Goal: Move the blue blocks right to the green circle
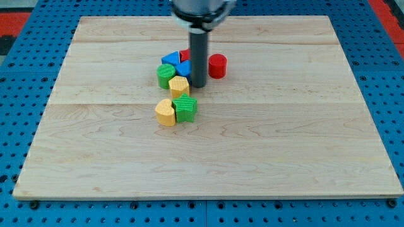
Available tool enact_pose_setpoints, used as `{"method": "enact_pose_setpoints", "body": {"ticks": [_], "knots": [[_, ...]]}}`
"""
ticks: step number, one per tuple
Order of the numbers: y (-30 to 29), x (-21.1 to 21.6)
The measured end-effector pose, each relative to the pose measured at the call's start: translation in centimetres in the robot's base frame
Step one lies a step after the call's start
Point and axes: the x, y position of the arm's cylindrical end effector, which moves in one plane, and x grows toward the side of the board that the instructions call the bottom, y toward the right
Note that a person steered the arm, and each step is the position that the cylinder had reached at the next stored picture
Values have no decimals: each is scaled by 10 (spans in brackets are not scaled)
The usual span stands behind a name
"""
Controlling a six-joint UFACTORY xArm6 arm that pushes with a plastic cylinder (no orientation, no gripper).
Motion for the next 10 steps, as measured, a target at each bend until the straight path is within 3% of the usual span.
{"method": "enact_pose_setpoints", "body": {"ticks": [2,4,5,6,10], "knots": [[-107,-16],[-136,-29],[-120,-85],[-92,-105],[-8,-73]]}}
